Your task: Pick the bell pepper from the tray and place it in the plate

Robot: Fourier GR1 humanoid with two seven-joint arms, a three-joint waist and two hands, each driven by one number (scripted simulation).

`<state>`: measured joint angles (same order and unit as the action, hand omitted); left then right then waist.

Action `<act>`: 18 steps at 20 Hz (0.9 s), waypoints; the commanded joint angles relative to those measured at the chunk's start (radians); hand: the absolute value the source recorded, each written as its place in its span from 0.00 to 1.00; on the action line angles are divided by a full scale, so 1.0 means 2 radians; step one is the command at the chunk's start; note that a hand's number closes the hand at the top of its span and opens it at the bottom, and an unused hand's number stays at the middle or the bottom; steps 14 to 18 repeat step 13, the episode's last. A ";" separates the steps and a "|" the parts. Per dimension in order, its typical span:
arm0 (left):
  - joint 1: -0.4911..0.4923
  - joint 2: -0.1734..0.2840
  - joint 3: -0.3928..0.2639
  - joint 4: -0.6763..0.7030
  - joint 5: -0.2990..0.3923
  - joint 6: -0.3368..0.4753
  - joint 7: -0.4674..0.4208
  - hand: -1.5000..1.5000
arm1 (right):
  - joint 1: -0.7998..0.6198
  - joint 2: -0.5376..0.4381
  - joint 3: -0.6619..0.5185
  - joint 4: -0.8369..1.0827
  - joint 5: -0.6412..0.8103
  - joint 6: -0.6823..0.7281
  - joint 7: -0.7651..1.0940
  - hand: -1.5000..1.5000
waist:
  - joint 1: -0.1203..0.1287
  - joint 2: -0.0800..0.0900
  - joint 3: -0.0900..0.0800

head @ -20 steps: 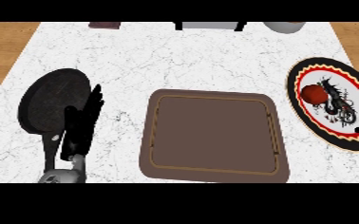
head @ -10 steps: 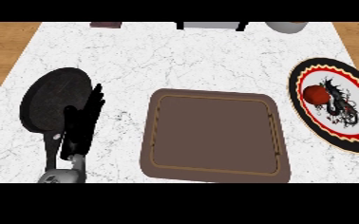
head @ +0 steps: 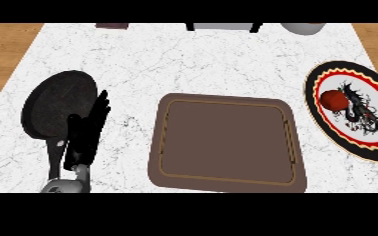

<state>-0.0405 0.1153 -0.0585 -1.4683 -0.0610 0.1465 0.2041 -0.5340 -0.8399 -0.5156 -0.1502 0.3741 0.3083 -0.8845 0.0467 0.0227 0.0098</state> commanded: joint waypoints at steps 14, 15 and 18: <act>-0.032 -0.015 -0.010 0.009 -0.016 0.014 0.014 0.50 | 0.015 -0.020 -0.017 0.006 -0.013 -0.009 -0.012 0.00 | 0.000 0.003 0.001; -0.032 -0.015 -0.010 0.009 -0.016 0.014 0.014 0.50 | 0.015 -0.020 -0.017 0.006 -0.013 -0.009 -0.012 0.00 | 0.000 0.003 0.001; -0.032 -0.015 -0.010 0.009 -0.016 0.014 0.014 0.50 | 0.015 -0.020 -0.017 0.006 -0.013 -0.009 -0.012 0.00 | 0.000 0.003 0.001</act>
